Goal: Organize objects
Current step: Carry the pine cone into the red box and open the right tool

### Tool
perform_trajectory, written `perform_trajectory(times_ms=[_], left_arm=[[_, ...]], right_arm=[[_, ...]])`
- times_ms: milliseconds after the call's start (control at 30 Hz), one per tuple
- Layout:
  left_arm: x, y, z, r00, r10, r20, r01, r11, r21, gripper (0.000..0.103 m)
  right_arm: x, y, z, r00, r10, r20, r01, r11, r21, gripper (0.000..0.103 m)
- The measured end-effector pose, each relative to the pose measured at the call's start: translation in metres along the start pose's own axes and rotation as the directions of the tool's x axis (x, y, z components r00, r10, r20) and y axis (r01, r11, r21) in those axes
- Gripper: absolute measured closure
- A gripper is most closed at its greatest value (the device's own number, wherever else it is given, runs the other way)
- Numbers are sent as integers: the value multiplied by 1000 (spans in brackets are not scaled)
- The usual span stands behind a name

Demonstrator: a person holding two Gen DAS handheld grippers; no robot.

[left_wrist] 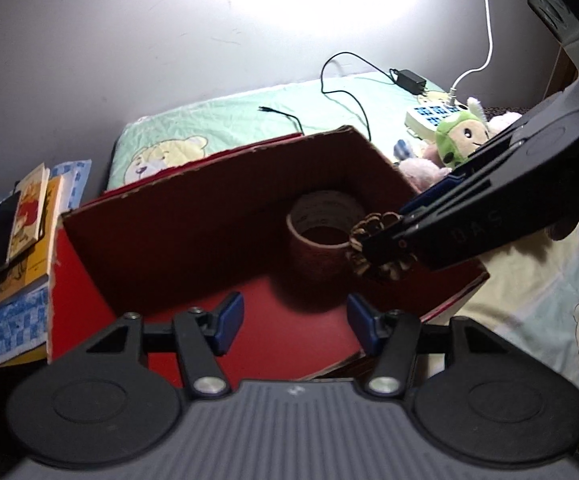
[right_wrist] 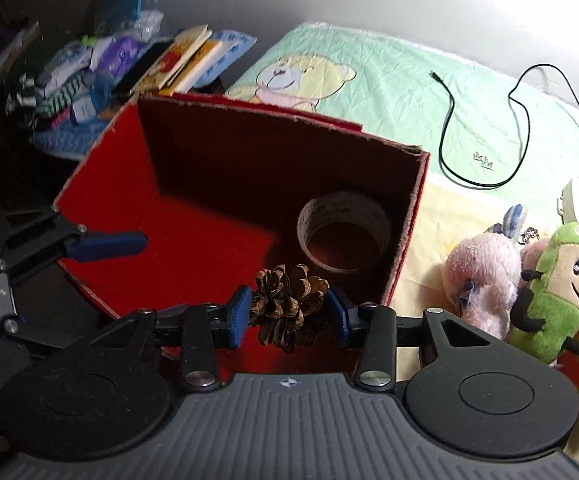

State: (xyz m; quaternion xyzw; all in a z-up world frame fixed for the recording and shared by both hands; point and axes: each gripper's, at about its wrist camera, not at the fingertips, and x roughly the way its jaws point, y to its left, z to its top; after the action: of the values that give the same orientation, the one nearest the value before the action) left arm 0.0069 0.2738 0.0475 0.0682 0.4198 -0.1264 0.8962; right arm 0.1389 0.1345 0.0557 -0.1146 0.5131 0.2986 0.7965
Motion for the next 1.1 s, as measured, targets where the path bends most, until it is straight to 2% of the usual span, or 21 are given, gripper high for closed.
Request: perform_trajectory(times_ms=[167, 300, 367, 433, 600, 800, 933, 967, 1100], left_arm=[[5, 20, -3, 1000, 15, -23, -17, 998, -60, 43], [13, 24, -5, 999, 2, -51, -6, 997, -81, 44], [18, 21, -4, 998, -4, -66, -1, 997, -71, 44], [23, 18, -2, 996, -41, -75, 36, 997, -68, 46], [36, 16, 8, 987, -137, -86, 131, 989, -70, 46], [41, 6, 17, 971, -231, -66, 228, 972, -50, 43], [50, -5, 26, 961, -265, -73, 263, 964, -39, 42], [54, -8, 29, 961, -265, -82, 263, 964, -35, 43], [69, -15, 34, 947, -293, -133, 290, 956, -37, 59]], right_arm=[[30, 21, 8, 985, -75, -155, 53, 989, -140, 59], [44, 30, 5, 968, -135, -211, 90, 973, -213, 59], [44, 26, 3, 968, -140, -210, 97, 974, -203, 59], [39, 21, 1, 973, -134, -186, 98, 977, -191, 60], [14, 0, 0, 994, -60, -86, 55, 997, -60, 59], [9, -19, -7, 999, 10, -49, -8, 999, 50, 59], [9, -18, 1, 998, 24, -53, -21, 998, 60, 59], [10, -17, 2, 998, 18, -53, -15, 998, 53, 59], [8, -22, 5, 998, 14, -56, -11, 999, 51, 60]])
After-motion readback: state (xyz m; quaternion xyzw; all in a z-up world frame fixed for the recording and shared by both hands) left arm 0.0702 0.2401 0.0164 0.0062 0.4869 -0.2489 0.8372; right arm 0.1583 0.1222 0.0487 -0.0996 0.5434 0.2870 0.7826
